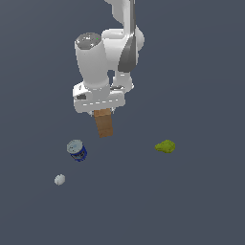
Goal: Pick up a designated object from a clutter of objects.
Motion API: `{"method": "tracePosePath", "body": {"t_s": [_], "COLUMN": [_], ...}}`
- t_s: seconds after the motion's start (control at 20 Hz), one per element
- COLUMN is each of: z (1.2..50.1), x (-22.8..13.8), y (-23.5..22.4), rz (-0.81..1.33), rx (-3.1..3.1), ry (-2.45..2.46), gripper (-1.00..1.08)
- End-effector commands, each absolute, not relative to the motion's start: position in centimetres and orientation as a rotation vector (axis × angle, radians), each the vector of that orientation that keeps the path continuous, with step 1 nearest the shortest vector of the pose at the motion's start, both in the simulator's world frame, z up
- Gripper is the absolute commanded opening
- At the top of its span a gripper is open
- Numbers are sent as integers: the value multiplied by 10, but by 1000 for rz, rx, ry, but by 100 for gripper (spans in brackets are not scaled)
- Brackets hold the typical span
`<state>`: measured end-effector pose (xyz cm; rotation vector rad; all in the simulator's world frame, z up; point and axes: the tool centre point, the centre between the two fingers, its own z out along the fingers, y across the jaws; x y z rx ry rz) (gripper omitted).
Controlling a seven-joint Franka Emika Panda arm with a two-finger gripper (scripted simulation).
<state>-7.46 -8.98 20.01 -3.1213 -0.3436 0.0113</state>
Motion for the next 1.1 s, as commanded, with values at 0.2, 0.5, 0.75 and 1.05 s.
{"method": "tracePosePath", "body": {"t_s": [0.2,0.5,0.75,1.05], "z": [252,296,328,362], "x": [-42,-14,7,31], "y": [-98,-106,-111,-117], "rz": [-2,-2,-1,-1], "rx": [-3124,-3124,-3123,-3123], "ry": [-344,-344,-345,-345], "gripper": [-100,-100,-100,-100]}}
